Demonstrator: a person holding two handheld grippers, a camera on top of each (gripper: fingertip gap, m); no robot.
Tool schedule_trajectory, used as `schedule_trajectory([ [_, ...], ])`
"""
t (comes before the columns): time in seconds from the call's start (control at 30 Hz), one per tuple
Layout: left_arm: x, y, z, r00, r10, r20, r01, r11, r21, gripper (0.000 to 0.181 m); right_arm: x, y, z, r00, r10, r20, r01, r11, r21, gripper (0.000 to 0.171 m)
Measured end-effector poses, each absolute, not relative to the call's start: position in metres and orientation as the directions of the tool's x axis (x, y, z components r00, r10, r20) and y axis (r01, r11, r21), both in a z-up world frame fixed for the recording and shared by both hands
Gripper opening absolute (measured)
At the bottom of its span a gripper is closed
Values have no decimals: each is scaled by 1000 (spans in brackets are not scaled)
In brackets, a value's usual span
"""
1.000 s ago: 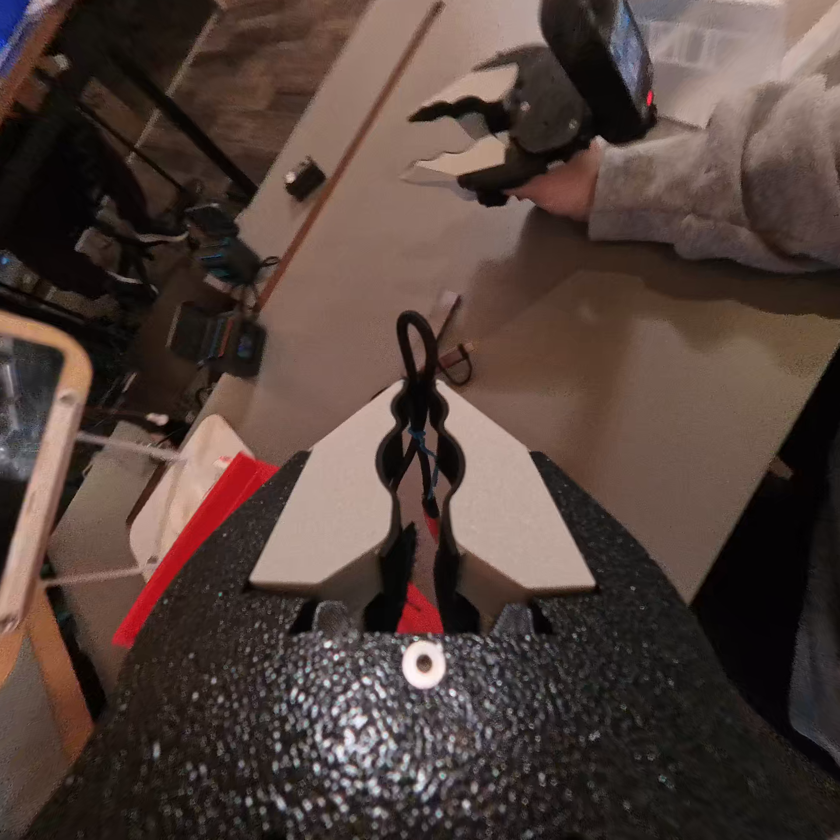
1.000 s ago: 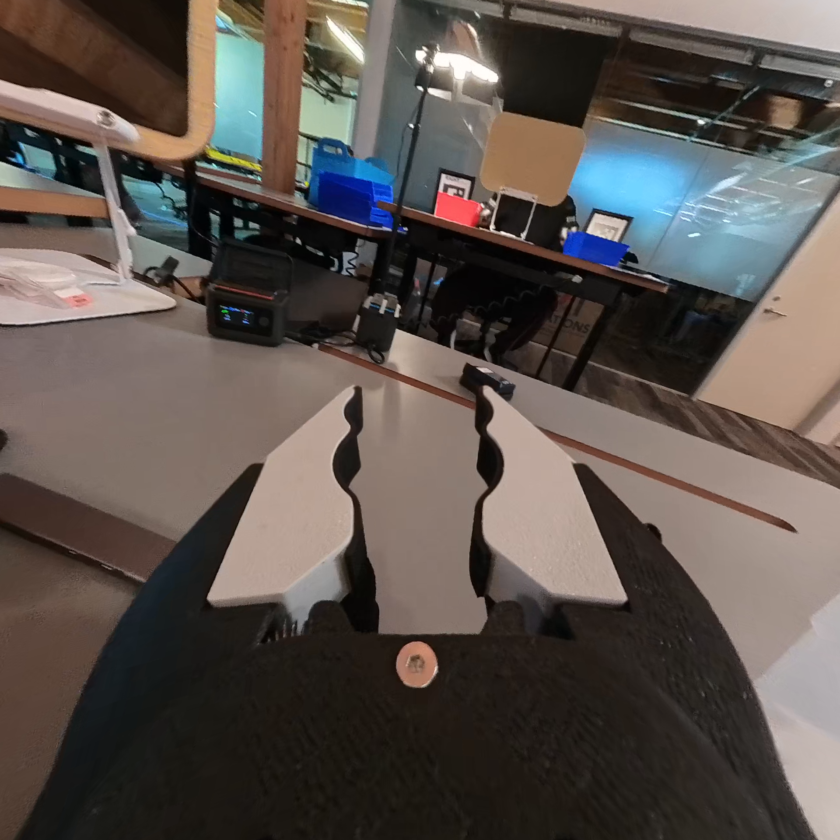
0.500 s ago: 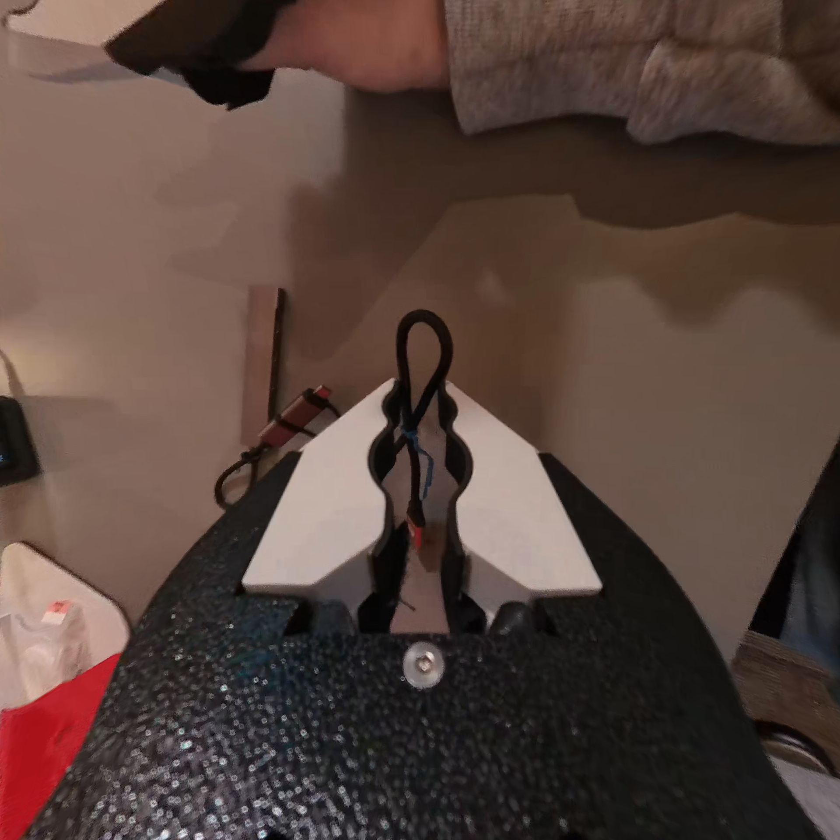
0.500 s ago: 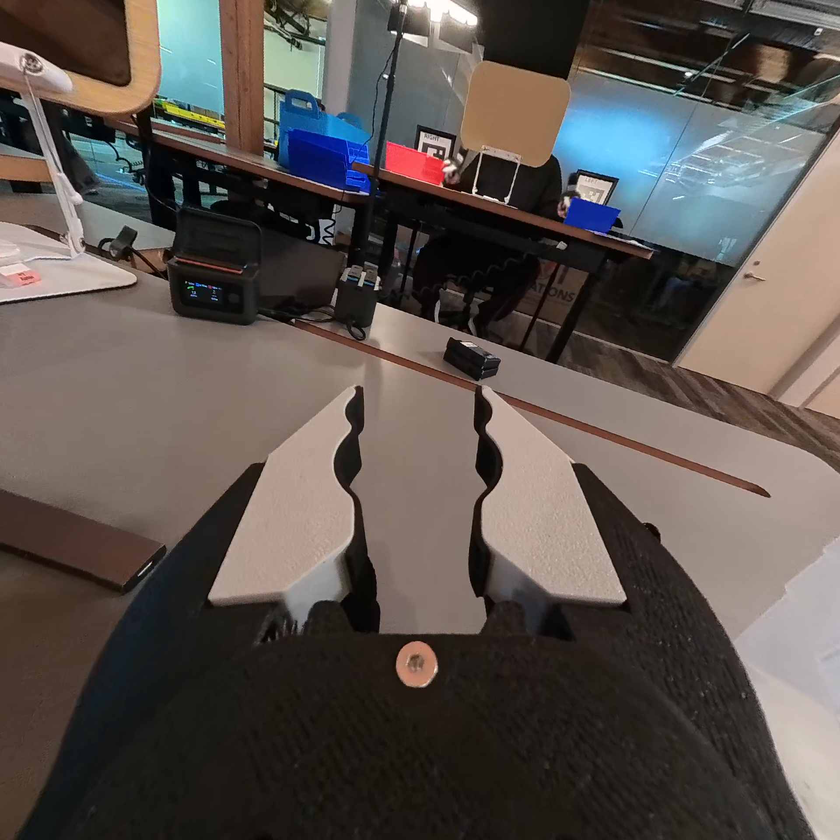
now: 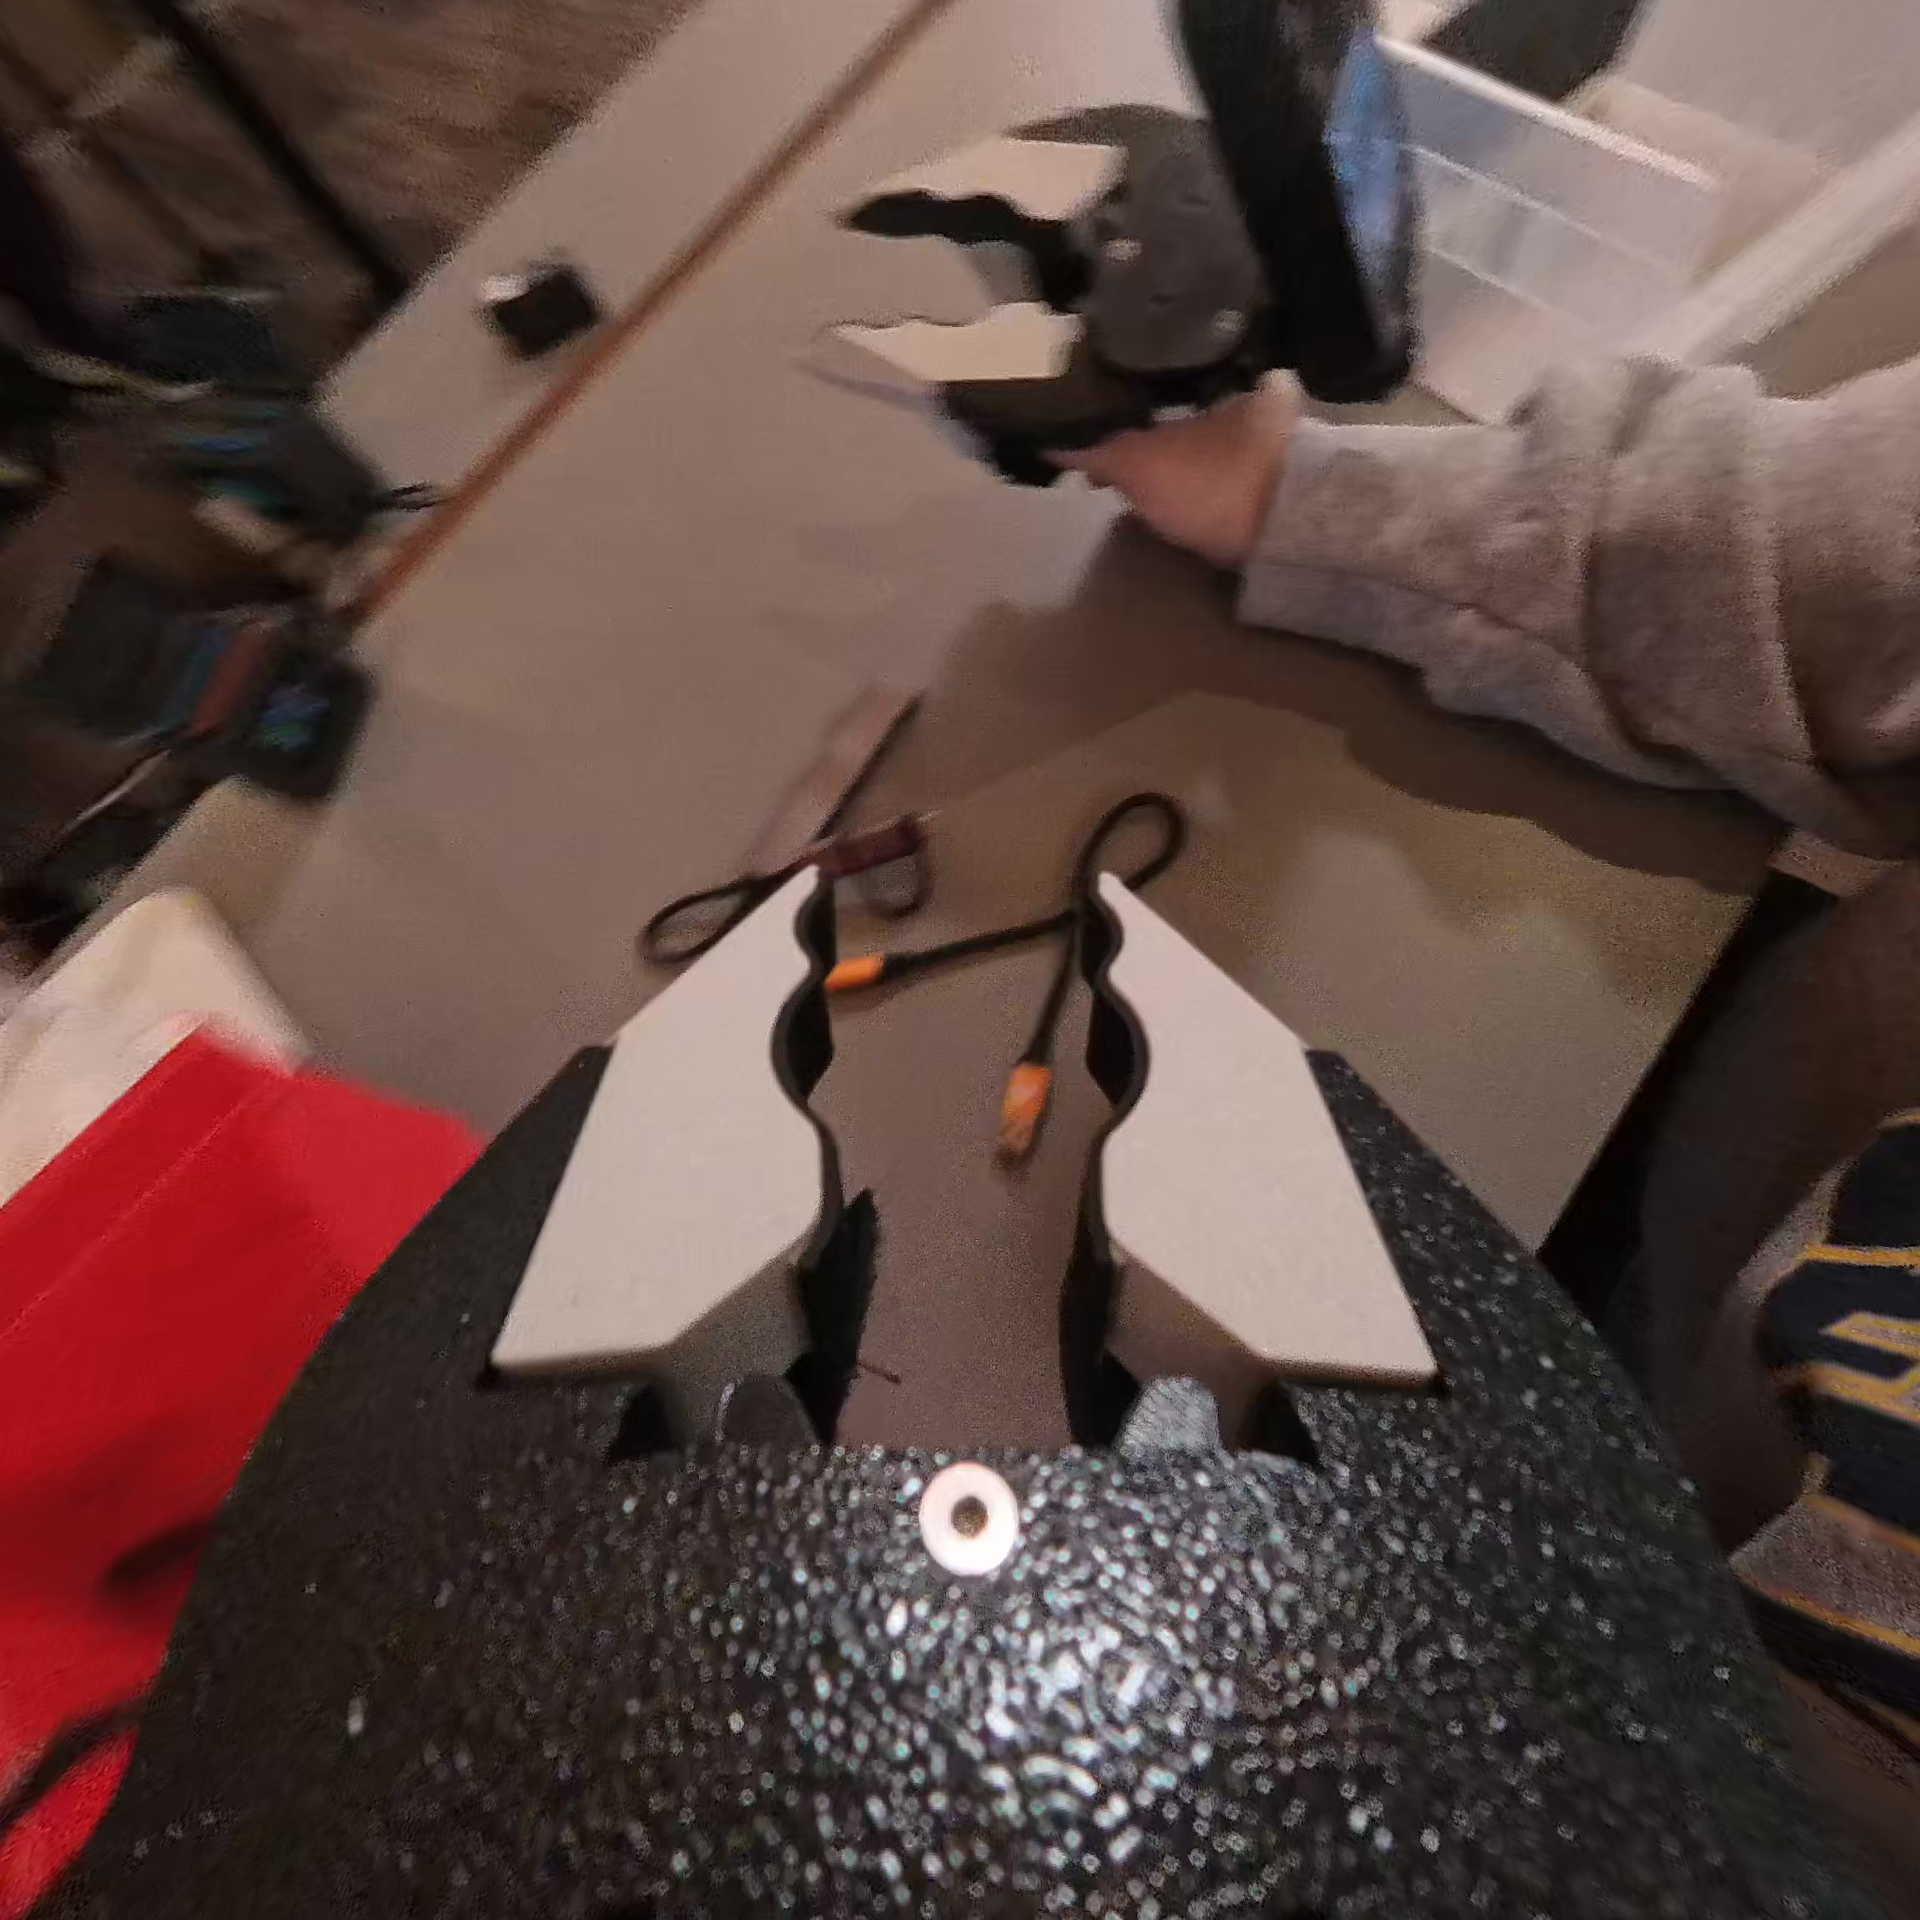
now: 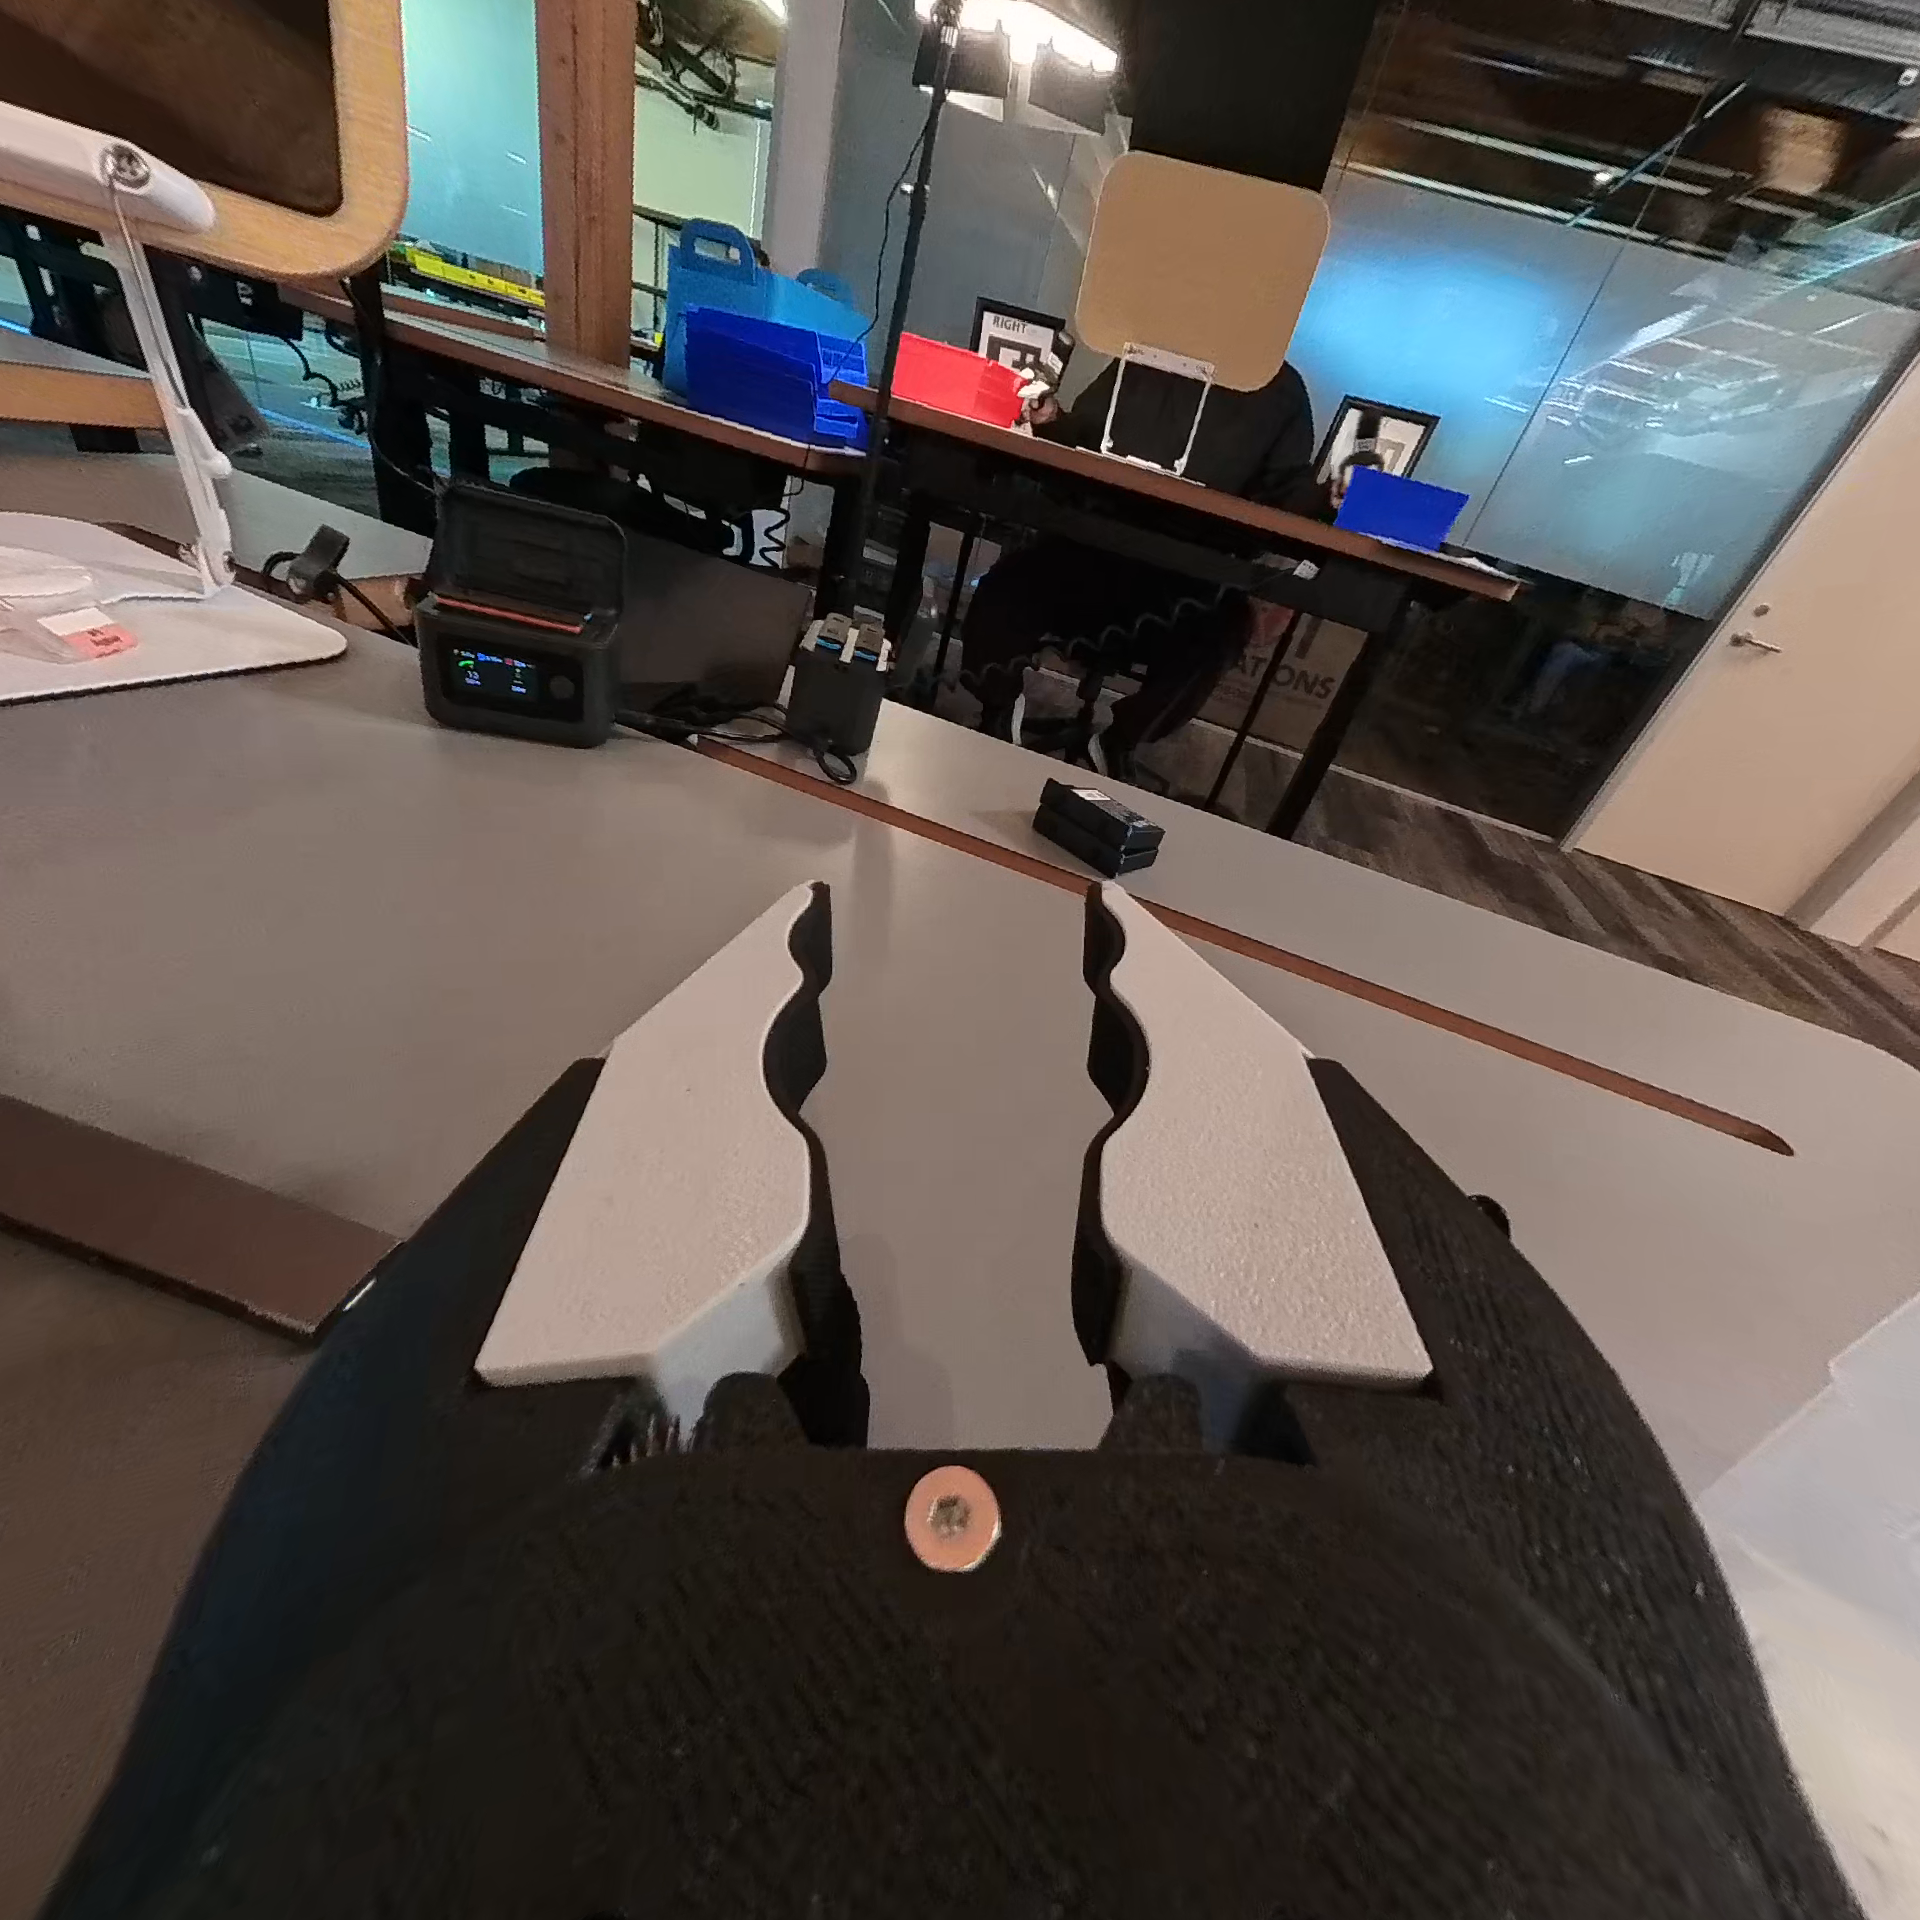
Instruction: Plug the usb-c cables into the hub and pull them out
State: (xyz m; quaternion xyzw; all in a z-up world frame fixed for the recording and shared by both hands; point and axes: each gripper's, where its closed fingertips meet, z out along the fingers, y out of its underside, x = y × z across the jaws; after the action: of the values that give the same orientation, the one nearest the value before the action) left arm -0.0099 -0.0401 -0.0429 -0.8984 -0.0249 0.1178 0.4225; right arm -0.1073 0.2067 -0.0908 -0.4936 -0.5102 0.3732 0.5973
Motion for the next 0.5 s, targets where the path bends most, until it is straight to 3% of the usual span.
schedule_trajectory([
  [0.03,-22,-61,-32,954,215,-208,-24,-637,-770,43,-107,206,-91,199,950,241,57,235,-970,48],
  [0.23,-75,-181,-26,878,356,-319,51,-733,-678,23,-108,205,-91,192,950,245,55,239,-969,48],
  [0.5,-109,-251,-106,795,606,-2,525,-691,-497,25,-109,202,-91,181,947,264,55,259,-964,48],
])
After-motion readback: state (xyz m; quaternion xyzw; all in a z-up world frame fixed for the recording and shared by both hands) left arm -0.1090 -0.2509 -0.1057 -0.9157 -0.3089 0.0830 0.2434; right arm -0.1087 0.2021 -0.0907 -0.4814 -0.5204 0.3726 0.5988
